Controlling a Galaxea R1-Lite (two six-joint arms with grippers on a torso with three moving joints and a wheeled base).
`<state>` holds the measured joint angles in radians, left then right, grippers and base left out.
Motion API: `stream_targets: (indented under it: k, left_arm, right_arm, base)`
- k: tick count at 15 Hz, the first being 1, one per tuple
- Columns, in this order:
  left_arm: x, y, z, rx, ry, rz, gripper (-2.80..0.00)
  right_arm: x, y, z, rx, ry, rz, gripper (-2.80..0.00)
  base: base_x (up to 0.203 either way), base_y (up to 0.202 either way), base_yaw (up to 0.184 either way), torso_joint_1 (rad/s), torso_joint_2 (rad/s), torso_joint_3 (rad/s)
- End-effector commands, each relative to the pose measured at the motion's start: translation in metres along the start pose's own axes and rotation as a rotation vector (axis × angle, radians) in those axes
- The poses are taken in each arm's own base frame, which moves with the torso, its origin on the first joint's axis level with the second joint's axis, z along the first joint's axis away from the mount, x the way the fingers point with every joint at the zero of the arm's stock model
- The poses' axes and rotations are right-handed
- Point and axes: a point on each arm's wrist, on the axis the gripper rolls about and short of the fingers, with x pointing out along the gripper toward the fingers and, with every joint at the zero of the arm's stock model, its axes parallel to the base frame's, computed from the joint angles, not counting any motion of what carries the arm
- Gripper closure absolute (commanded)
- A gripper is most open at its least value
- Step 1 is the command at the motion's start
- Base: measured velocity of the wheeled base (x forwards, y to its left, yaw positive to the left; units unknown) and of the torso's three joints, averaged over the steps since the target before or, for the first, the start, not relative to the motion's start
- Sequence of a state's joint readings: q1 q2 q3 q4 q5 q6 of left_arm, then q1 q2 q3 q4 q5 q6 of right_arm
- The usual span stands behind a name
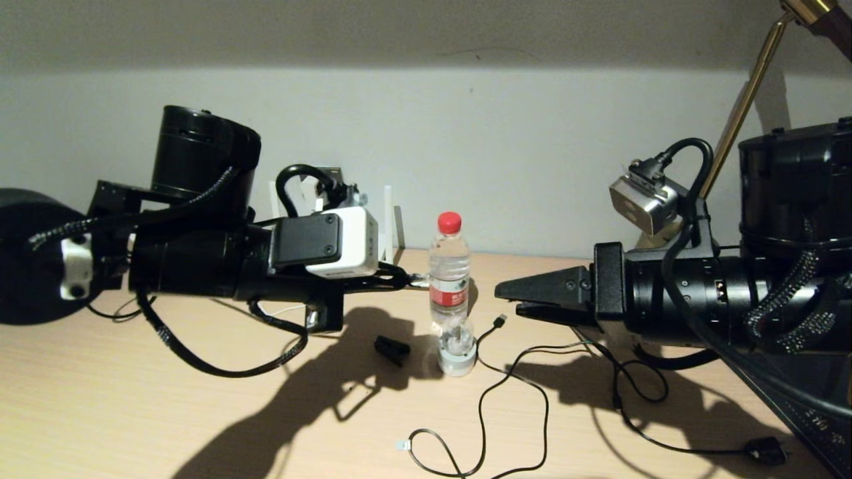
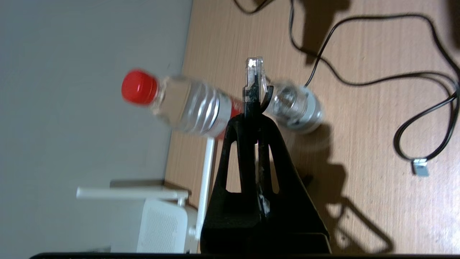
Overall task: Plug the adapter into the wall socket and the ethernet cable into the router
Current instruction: Hand it to the other hand
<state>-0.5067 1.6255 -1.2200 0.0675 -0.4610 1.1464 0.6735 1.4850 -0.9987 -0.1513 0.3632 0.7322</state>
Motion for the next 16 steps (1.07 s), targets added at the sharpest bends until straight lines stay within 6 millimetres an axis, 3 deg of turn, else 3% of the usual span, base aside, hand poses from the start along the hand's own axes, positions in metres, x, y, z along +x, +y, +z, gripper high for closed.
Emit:
stream_targets:
  k: [1, 5, 16]
  left_arm:
    - [0.006, -0.004, 0.014, 0.036, -0.054, -0.017, 0.0]
    - [0.025, -0.001, 0.02, 0.067, -0.109, 0.022, 0.0]
    - [0.025, -0.009, 0.027, 0.083, -0.129, 0.001, 0.0]
  right_arm:
    - [0.01, -0.004, -0.002, -0.043, 0.013, 0.0, -2.8]
    - [0.011, -0.004, -0.002, -0.079, 0.013, 0.004, -2.8]
    - [0.021, -0.005, -0.003, -0.194, -0.075, 0.074, -2.8]
  base:
    - [0.0, 0.0, 0.0, 0.0, 0.0, 0.0]
    - [0.0, 0.0, 0.0, 0.0, 0.0, 0.0]
    - [0.0, 0.0, 0.0, 0.0, 0.0, 0.0]
